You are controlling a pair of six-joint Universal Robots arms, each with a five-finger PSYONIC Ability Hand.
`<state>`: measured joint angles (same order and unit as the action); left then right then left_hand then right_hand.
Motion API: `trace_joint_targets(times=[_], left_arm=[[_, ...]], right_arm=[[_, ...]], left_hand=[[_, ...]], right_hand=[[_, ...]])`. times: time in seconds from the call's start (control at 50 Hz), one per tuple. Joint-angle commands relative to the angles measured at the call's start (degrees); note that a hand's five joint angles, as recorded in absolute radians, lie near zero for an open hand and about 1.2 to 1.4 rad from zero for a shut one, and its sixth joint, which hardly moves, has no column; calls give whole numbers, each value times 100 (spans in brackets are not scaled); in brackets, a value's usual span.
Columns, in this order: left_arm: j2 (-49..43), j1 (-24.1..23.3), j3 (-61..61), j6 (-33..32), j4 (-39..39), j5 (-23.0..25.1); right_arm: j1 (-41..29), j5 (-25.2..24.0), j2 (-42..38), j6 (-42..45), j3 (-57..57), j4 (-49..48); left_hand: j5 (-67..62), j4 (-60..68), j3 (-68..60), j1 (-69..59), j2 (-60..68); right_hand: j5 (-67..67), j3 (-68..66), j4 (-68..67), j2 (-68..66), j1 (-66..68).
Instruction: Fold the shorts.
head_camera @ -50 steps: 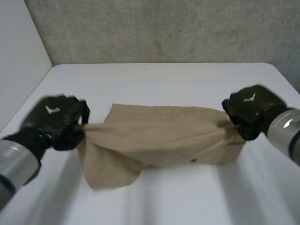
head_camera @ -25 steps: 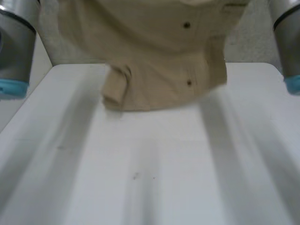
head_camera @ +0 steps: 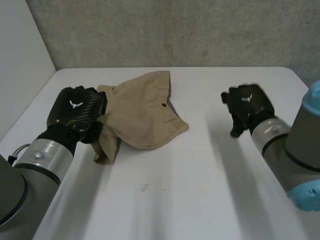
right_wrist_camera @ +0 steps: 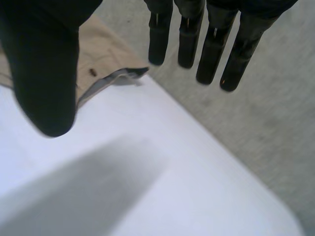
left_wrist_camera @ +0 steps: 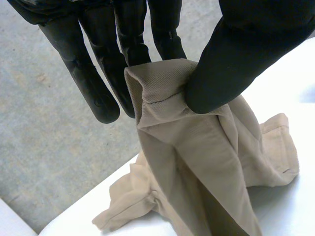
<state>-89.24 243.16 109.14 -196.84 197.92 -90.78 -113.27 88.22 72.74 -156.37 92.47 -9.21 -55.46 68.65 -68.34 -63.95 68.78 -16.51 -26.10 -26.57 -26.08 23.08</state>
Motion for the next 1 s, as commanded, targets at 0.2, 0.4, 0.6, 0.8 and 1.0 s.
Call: trace_joint_targets(times=[0.2,0.4,0.6,0.8,1.0], left_arm=[[382,-453,-1342,23,-385,-45],[382,-753,-1615,14,-439,-89],[373,-753,-1738,23,-447,-98],[531,-709,-1641,40,-500,-98],[566,-129,-763,5,-930,-71]], right_arm=[[-107,-744,-154,-2564,342,25],[-441,-832,-1015,-2714,-71,-529],[-767,-824,-1745,-2855,-537,-617],[-767,-710,-1843,-2890,-828,-678],[120,-595,-24,-1372,-450,14]], left_hand=[[-1454,1135,-1166,-1605,1122],[-1454,1135,-1166,-1605,1122],[-1454,1135,-1166,-1605,1122],[-1454,1135,-1166,-1605,1122],[-1454,1135,-1166,-1605,1122]], right_hand=[[802,761,808,759,-459],[667,626,673,624,-324],[164,123,170,121,179],[-5349,-5390,-5343,-5392,5692],[-5349,-5390,-5343,-5392,5692]])
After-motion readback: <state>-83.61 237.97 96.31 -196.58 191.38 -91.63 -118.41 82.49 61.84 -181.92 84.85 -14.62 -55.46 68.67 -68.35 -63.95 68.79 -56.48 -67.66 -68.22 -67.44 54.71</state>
